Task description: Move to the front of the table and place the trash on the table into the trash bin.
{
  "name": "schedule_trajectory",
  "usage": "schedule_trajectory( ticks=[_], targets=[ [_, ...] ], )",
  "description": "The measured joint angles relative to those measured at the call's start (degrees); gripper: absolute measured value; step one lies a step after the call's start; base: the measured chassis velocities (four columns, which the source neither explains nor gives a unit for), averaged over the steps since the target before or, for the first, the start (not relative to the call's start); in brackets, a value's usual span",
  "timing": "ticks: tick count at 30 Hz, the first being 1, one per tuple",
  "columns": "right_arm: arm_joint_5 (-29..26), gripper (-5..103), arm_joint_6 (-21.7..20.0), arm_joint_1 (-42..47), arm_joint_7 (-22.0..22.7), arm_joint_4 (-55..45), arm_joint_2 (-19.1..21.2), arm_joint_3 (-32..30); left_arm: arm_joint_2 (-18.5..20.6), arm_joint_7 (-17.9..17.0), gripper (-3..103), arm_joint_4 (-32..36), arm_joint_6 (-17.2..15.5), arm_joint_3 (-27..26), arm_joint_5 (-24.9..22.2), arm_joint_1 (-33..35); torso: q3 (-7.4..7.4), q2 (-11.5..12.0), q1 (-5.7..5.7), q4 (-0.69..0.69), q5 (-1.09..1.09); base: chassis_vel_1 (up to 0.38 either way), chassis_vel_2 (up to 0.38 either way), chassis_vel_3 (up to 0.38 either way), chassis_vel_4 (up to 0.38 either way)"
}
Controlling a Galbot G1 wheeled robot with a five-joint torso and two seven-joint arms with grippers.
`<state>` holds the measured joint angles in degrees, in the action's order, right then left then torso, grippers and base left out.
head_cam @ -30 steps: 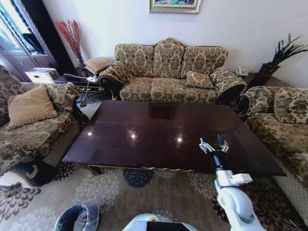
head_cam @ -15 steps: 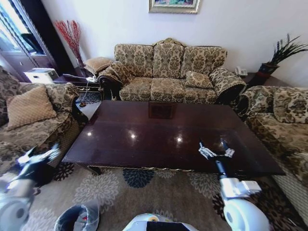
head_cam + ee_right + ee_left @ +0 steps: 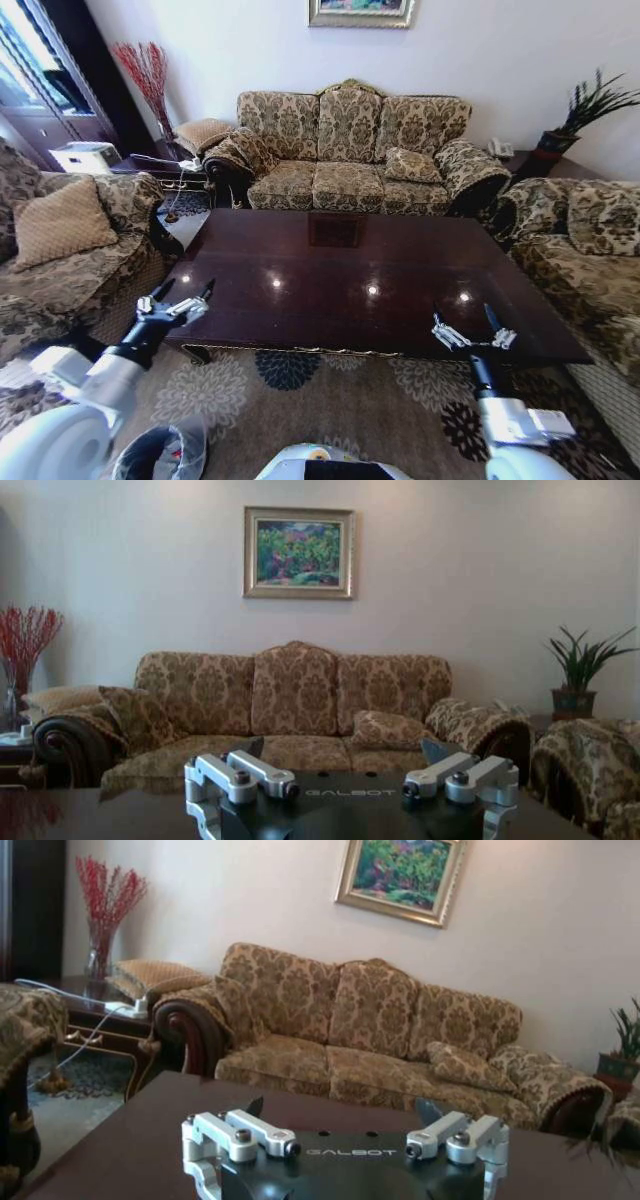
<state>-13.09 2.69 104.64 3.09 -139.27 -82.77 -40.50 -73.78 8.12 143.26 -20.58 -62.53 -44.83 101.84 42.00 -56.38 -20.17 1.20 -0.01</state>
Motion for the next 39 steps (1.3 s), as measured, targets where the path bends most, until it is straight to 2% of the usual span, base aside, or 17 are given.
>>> schedule_trajectory(
  ticks=[6,39],
  targets=[
    [-1.73,100,-0.46,-0.13,-1.67,-1.17,-0.76,1.18,-0.60,-0.38,100,-0.05,0.18,-0.59,-0.33,0.10,0.00,0.00,0.00,-0.01,0.01,0.000,0.000,0.000,0.000],
    [-2.23,100,-0.63,-0.28,-1.90,-1.33,-0.75,1.17,-0.60,-0.67,100,0.21,-0.05,-1.02,-0.54,-0.05,0.00,0.00,-0.01,-0.01,0.00,0.000,0.000,0.000,0.000]
  ],
)
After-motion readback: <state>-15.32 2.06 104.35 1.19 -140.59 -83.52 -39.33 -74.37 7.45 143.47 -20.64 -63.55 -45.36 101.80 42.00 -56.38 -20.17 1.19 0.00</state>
